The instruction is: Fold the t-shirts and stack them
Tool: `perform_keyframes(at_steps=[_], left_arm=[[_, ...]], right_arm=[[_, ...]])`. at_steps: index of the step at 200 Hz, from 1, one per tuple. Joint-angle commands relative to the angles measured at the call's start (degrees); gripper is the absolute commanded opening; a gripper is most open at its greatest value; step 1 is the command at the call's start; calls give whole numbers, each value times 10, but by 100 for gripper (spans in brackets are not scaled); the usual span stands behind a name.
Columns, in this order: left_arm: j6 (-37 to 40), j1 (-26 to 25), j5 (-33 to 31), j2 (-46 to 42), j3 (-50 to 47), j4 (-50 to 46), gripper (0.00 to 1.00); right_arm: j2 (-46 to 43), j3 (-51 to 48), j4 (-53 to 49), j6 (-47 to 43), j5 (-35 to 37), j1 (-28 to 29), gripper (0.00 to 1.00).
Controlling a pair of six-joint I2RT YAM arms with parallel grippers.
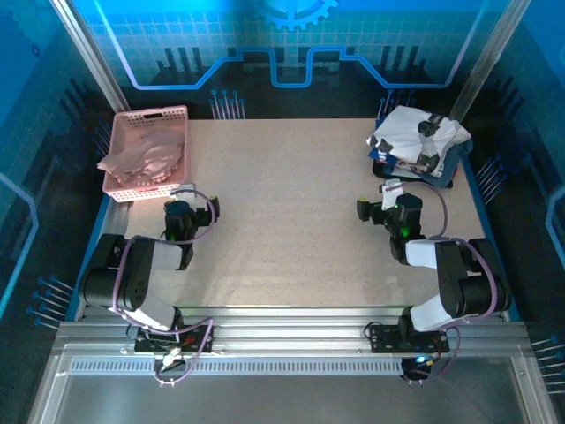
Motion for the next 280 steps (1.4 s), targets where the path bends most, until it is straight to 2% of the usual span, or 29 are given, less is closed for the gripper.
perform_keyframes(at_steps=[1, 146, 154, 162, 174, 184, 195, 229, 243, 255, 280], left_arm=[[6, -2, -8, 1, 10, 17, 99], [5, 2, 3, 0, 12, 14, 99], [16, -1, 16, -12, 14, 4, 99], [35, -13, 22, -47, 28, -41, 99], [43, -37, 11, -116, 73, -190, 99], [9, -45, 35, -168, 116, -313, 99], [-34, -58, 60, -213, 150, -404, 99], [-164, -130, 51, -289, 255, -632, 99], [-212, -130, 39, -283, 329, -736, 99], [-220, -120, 24, -255, 409, -821, 99], [-231, -33, 44, -164, 586, -963, 99]], right_arm=[[6, 12, -2, -8, -5, -2, 100], [3, 12, 0, -5, -18, -8, 100], [-16, 32, -43, -7, -19, -7, 100], [-52, 71, -149, 0, -17, -7, 100], [-102, 109, -264, 19, -22, -5, 100], [-152, 111, -320, 14, -36, 5, 100], [-207, 113, -376, -2, -27, 29, 100], [-334, 164, -546, 38, -19, 73, 100], [-355, 200, -609, 56, -29, 85, 100], [-355, 237, -656, 77, -33, 96, 100], [-313, 310, -707, 90, -51, 121, 100]])
